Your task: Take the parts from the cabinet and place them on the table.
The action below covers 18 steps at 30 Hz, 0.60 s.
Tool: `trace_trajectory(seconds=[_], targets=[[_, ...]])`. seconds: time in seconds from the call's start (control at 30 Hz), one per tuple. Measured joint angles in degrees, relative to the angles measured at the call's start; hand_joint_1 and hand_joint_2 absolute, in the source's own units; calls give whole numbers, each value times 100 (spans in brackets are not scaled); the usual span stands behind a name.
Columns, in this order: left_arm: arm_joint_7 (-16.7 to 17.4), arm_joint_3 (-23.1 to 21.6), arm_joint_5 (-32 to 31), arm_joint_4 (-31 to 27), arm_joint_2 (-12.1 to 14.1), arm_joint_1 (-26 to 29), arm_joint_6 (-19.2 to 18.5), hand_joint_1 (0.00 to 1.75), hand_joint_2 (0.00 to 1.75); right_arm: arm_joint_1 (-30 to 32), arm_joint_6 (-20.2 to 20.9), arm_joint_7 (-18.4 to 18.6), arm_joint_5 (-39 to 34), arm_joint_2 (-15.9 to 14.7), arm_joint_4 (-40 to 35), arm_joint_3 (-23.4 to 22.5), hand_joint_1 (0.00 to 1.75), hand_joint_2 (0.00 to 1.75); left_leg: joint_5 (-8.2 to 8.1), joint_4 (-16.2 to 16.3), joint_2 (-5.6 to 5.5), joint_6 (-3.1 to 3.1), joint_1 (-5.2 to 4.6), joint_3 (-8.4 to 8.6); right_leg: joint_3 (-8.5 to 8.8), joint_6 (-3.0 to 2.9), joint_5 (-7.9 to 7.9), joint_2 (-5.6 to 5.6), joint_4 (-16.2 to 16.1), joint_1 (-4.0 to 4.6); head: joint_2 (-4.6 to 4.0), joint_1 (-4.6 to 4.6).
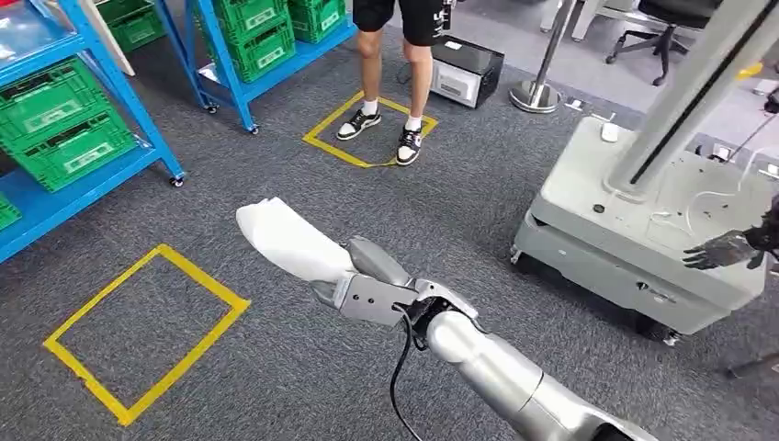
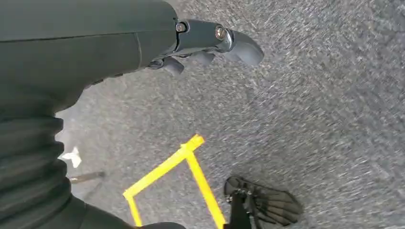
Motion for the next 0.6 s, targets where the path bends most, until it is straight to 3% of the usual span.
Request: trace_trajectory(seconds=[0.07, 0.1, 0.13, 0.17, 0.2, 0.27, 0.3, 0.33, 0.37, 0.4, 0.43, 0.47, 0.57, 0.6], targets=[[175, 0, -13, 0, -81, -8, 37, 0, 175, 120, -17, 163, 109, -55, -107, -53, 175, 175, 4, -55, 137, -64, 14, 63, -21, -59, 12, 149, -9, 20, 0, 0], [218, 0, -15, -2, -114, 4, 55, 0, 175, 178, -6, 210, 160, -88, -184, -81, 175, 175, -34, -38, 130, -105, 22, 36, 24, -123, 71, 226, -80, -57, 0, -2], [236, 0, -15, 4, -181, 18, 65, 0, 175, 216, 11, 248, 199, -137, -262, -126, 175, 175, -135, 64, -174, -127, 41, 21, 34, -142, 84, 280, -101, -64, 0, -4], [277, 0, -26, 11, -218, 47, 70, 0, 175, 225, 68, 284, 227, -157, -319, -142, 175, 175, -347, 379, -415, -128, 55, -107, 26, -181, 96, 331, -101, -72, 0, -11], [343, 0, -61, 20, -256, 74, 72, 0, 175, 255, 116, 297, 258, -168, -365, -149, 175, 175, -578, 834, -541, -133, 57, -311, 23, -187, 97, 418, -100, -72, 0, -20], [474, -9, -158, 33, -313, 130, 92, 0, 175, 384, 201, 369, 293, -210, -481, -157, 175, 175, -854, 1649, -615, -145, 52, -707, 23, -192, 93, 586, -91, -59, 0, -20], [498, -20, -217, 37, -334, 147, 105, 0, 175, 448, 223, 450, 328, -241, -549, -157, 175, 175, -790, 1709, -619, -142, 53, -761, 23, -190, 92, 669, -83, -57, 0, -20], [469, -26, -262, 39, -356, 149, 109, 0, 175, 513, 254, 536, 356, -276, -636, -162, 175, 175, -601, 1514, -623, -136, 55, -693, 23, -187, 89, 749, -71, -59, 0, -22], [366, -31, -286, 37, -361, 142, 109, 0, 175, 565, 304, 610, 387, -306, -750, -170, 175, 175, -303, 1044, -646, -126, 63, -491, 23, -170, 78, 837, -52, -66, 0, -17], [275, -33, -308, 37, -361, 126, 105, 0, 175, 589, 317, 636, 395, -321, -829, -170, 175, 175, -41, 522, -741, -126, 79, -255, 23, -151, 66, 910, -22, -73, 0, -20], [218, -37, -315, 37, -358, 106, 83, 0, 175, 592, 339, 662, 411, -326, -892, -170, 175, 175, 20, 126, -1023, -121, 111, -92, 7, -121, 49, 967, 8, -86, 0, -20], [188, -44, -319, 44, -358, 82, 72, 0, 175, 579, 352, 680, 426, -336, -937, -175, 175, 175, -54, 50, -1267, -125, 122, -59, -44, -63, 43, 1040, 57, -62, 0, -26], [116, -59, -332, 35, -358, -15, 65, 0, 175, 609, 391, 693, 454, -367, -1025, -177, 175, 175, -23, 94, -1049, -20, 62, -44, -95, 83, 131, 1246, -20, -118, 0, -30], [67, -61, -358, 24, -365, -33, 57, 0, 175, 607, 394, 693, 461, -383, -1040, -181, 175, 175, 16, 41, -971, 41, 108, -27, -118, 118, 144, 1301, -22, -112, 0, -28]])
